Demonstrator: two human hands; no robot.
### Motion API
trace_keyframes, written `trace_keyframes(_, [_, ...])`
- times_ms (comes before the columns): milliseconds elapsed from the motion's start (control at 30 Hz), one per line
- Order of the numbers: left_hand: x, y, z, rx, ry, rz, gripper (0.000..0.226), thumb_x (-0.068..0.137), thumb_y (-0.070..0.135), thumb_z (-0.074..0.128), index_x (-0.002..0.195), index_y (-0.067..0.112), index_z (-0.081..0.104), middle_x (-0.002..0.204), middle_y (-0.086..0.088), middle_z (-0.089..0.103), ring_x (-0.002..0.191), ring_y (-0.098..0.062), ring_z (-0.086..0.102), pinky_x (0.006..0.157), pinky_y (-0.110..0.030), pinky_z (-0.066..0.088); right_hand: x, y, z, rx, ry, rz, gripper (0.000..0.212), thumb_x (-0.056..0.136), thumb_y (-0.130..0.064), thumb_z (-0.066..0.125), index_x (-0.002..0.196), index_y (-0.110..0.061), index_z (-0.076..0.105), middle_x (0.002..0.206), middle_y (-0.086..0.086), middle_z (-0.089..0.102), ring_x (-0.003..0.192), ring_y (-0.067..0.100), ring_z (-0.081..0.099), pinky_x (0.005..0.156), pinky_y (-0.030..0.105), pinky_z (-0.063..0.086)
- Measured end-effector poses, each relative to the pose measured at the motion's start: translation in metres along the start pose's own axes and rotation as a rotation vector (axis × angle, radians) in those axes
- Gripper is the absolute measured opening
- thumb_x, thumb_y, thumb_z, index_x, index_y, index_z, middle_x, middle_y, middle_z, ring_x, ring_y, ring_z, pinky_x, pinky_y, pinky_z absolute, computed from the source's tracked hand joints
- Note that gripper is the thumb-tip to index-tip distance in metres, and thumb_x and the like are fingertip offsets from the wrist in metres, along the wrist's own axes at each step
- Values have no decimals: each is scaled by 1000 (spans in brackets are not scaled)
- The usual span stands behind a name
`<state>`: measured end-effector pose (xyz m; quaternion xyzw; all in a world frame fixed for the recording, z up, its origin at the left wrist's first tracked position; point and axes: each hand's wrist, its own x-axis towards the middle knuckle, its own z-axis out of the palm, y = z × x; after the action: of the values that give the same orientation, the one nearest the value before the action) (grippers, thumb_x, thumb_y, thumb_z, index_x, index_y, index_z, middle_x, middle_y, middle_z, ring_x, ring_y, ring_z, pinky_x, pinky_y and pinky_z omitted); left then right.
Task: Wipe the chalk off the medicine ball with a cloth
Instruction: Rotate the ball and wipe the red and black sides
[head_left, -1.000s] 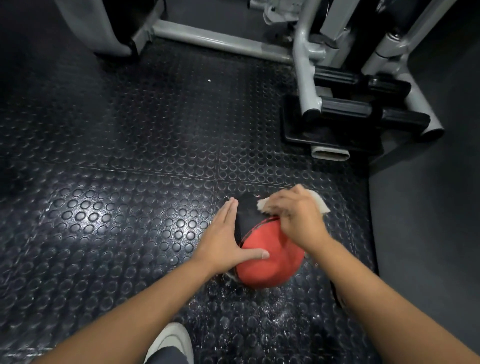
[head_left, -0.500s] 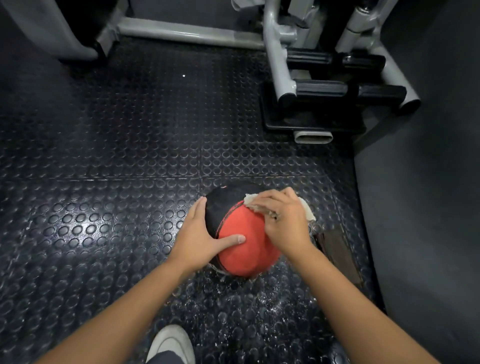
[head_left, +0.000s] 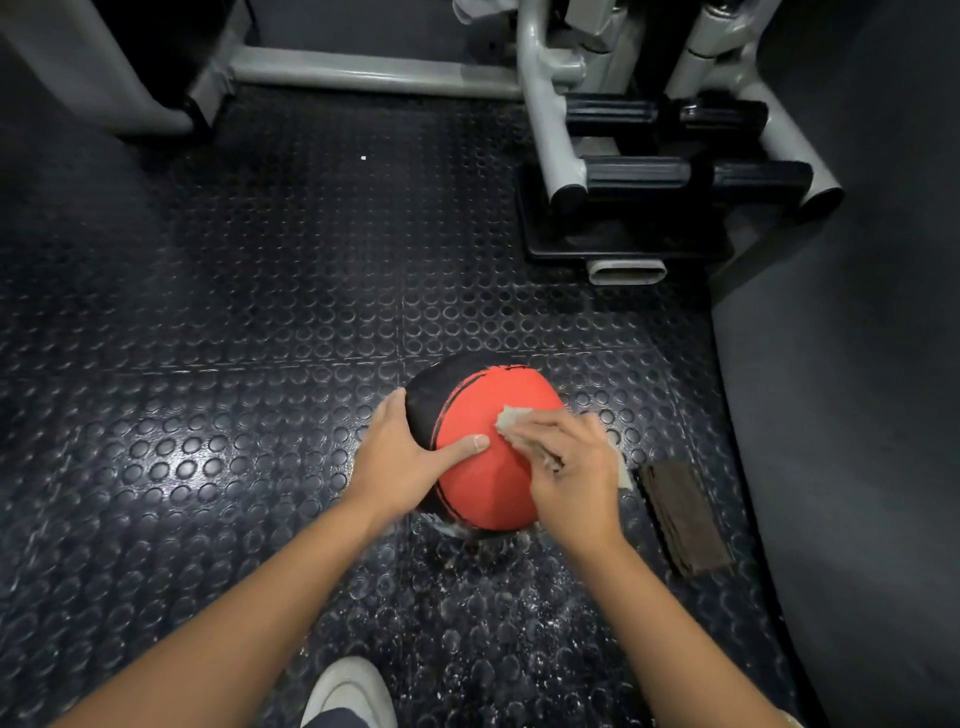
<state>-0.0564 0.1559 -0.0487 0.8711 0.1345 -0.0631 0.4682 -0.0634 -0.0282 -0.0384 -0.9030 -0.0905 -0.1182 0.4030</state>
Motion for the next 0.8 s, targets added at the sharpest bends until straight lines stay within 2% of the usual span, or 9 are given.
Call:
trace_keyframes(67, [0, 1, 2, 4, -13, 7, 95, 58, 67, 80, 135, 26, 42, 127, 13, 44, 119, -9, 44, 99, -31, 38, 14, 20, -4, -39, 37, 49, 25, 79, 2, 73, 90, -21, 78, 95, -14, 68, 87, 21, 57, 85, 13, 40])
trace_keyframes(167, [-1, 0, 3, 30, -57, -1, 108, 52, 76, 75, 140, 27, 37, 141, 9, 40, 132, -13, 38, 108, -38, 37, 46, 52, -11, -9, 10, 294, 18, 81, -1, 72, 88, -16, 78, 91, -5, 71, 85, 19, 65, 89, 32, 50])
trace_keyframes(233, [-4, -3, 1, 52, -88, 12, 117, 51, 79, 73, 146, 27, 30, 148, 8, 34, 137, -13, 32, 113, -40, 33, 56, 63, -18, 88, -75, 443, 14, 81, -2, 73, 91, -11, 77, 83, -5, 73, 78, 10, 67, 82, 25, 53])
trace_keyframes(300, [-7, -9, -4, 66, -130, 28, 123, 52, 76, 76, 151, 27, 22, 154, 11, 26, 141, -11, 27, 116, -38, 28, 57, 67, -26, 181, -108, 479, 13, 83, -6, 72, 95, -10, 76, 65, -14, 69, 61, 4, 65, 63, 20, 53])
trace_keyframes(333, [-6, -14, -8, 72, -163, 27, 126, 52, 74, 77, 153, 27, 18, 157, 11, 21, 142, -11, 24, 117, -37, 26, 57, 64, -31, 221, -84, 479, 13, 84, -7, 72, 95, -13, 76, 64, -14, 69, 59, 6, 66, 58, 20, 53])
trace_keyframes(433, [-1, -25, -21, 138, -272, 85, 129, 52, 66, 83, 154, 30, 13, 160, 15, 12, 146, -6, 15, 120, -37, 20, 58, 55, -42, 372, 40, 447, 16, 85, -6, 71, 95, -17, 75, 90, -1, 75, 86, 18, 71, 79, 29, 55])
trace_keyframes(567, [10, -28, -40, 280, -394, 237, 129, 51, 64, 85, 154, 40, 10, 152, 31, 2, 143, 8, -3, 117, -29, 11, 57, 39, -49, 407, 19, 416, 14, 89, -13, 68, 96, -23, 74, 92, -4, 74, 87, 13, 69, 84, 30, 53])
trace_keyframes(700, [12, -35, -43, 225, -264, 229, 128, 45, 71, 81, 152, 38, 20, 150, 20, 22, 139, -1, 22, 115, -31, 25, 54, 20, -49, 368, -71, 391, 19, 96, -20, 57, 90, -30, 73, 92, -8, 73, 91, 10, 67, 84, 24, 49])
trace_keyframes(800, [6, -42, -39, 86, -140, 214, 100, 52, 73, 74, 137, 31, 44, 130, 20, 41, 122, -2, 44, 105, -39, 44, 51, 11, -41, 359, -141, 404, 32, 95, -21, 47, 84, -33, 74, 89, -10, 74, 94, 8, 68, 86, 25, 49])
